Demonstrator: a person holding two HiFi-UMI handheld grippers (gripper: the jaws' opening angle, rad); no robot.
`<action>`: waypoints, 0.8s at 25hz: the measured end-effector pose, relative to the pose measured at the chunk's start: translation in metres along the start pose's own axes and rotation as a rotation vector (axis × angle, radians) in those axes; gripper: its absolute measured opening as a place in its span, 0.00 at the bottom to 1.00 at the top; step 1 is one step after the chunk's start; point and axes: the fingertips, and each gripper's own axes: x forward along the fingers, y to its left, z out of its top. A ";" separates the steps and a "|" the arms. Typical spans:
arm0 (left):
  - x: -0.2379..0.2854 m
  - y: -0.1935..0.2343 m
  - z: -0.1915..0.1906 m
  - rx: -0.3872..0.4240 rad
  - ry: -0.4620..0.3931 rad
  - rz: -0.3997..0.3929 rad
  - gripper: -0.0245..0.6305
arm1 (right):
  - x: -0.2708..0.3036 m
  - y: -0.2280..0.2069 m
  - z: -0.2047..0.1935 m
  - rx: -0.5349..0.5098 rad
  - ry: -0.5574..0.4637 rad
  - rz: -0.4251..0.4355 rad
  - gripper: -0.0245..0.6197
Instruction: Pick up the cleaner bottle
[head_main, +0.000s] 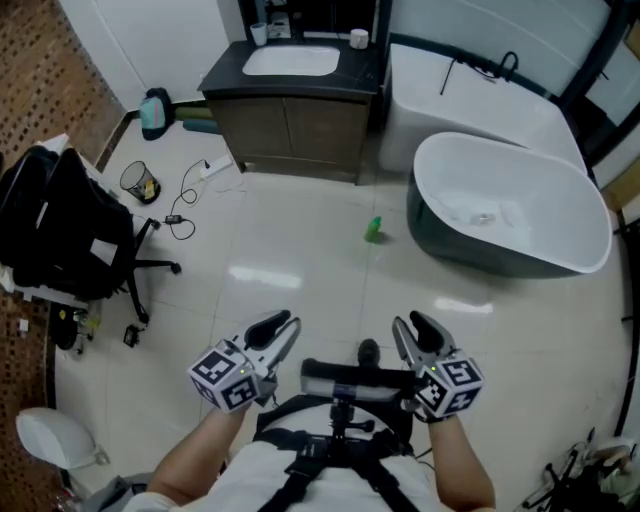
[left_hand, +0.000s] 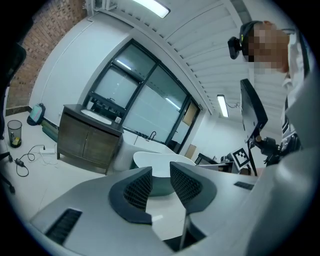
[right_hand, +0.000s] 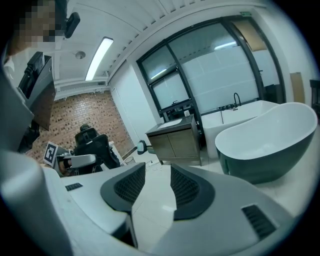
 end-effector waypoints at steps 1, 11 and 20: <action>0.007 0.002 0.003 0.001 0.004 -0.001 0.20 | 0.006 -0.006 0.004 0.004 -0.002 0.001 0.28; 0.115 0.053 0.023 0.006 0.072 0.071 0.20 | 0.104 -0.093 0.044 -0.008 0.057 0.064 0.28; 0.260 0.113 0.005 0.043 0.179 0.064 0.20 | 0.180 -0.194 0.069 -0.070 0.132 0.044 0.28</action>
